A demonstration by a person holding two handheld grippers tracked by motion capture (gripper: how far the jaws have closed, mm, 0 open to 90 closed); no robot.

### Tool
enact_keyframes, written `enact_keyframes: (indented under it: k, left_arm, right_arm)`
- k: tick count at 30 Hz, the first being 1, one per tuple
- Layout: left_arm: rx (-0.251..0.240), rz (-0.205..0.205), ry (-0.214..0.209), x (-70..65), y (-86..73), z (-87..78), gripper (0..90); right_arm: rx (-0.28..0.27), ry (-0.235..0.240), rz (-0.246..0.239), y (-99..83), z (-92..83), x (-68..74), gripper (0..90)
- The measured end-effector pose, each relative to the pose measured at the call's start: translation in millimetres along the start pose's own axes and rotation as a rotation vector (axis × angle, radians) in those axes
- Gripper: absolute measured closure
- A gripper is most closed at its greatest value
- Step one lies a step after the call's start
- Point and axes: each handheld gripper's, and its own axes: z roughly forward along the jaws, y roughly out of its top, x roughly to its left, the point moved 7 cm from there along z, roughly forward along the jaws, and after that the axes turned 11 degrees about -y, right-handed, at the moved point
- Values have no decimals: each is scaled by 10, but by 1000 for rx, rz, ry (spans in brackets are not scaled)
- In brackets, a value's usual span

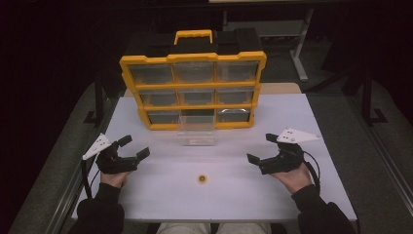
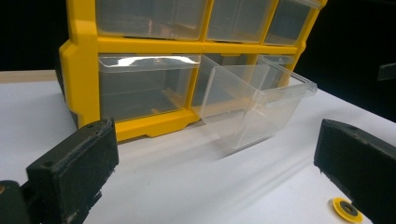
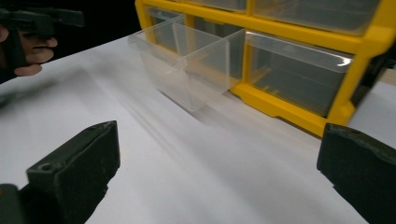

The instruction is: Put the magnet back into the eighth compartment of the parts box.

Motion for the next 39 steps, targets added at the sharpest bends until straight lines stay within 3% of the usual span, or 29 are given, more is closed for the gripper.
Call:
enact_keyframes:
  k: [9, 13, 19, 29, 39]
  left_arm:
    - [-17, -19, 7, 13, 12, -14, 0]
    - [-15, -19, 11, 15, 9, -12, 0]
    - [-24, -14, 20, 22, 23, -24, 0]
    - [-18, -9, 12, 17, 16, -16, 0]
    - [-21, -9, 12, 12, 19, -17, 0]
  right_arm:
    - [70, 96, -9, 35, 133, 246, 0]
    - [79, 107, -28, 50, 163, 318, 0]
    - [150, 149, -65, 7, 268, 502, 0]
    - [216, 225, -116, -3, 399, 737, 0]
    - [261, 250, -157, -5, 515, 872, 0]
